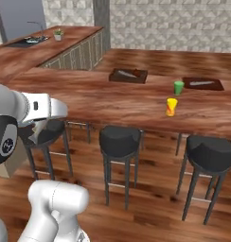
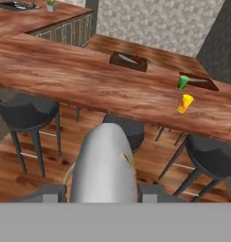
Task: Gather the corn and mushroom from the fridge and place them on a tray on the dining counter. Then gather the chicken drumstick and fish from the fridge and place them on the other tray.
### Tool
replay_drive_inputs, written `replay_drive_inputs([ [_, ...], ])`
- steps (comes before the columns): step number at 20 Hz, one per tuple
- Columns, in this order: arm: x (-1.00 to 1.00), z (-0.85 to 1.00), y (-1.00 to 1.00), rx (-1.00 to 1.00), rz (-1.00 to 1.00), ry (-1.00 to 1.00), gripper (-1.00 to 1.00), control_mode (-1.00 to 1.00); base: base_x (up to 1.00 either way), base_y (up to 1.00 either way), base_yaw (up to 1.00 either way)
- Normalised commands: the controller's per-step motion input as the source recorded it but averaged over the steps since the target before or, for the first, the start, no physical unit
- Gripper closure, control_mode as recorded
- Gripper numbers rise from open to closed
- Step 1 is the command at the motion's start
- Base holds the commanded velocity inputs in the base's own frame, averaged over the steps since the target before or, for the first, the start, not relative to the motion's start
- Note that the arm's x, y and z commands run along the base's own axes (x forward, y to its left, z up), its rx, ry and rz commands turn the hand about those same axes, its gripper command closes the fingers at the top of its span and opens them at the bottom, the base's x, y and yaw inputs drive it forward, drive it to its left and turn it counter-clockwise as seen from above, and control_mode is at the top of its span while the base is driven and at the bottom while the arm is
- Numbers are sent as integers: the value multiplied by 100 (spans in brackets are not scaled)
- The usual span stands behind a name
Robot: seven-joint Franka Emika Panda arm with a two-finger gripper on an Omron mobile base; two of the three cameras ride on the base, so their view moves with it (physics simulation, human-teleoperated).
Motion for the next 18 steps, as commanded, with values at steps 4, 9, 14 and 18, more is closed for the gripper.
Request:
replay_drive_inputs([
  [4, 0, 0, 0, 0, 0, 0, 100, 100, 10, -100, 0],
  [9, 0, 0, 0, 0, 0, 0, 100, 100, 0, -100, 0],
  [14, 0, 0, 0, 0, 0, 0, 100, 100, 0, -100, 0],
  [18, 0, 0, 0, 0, 0, 0, 100, 100, 0, -100, 0],
])
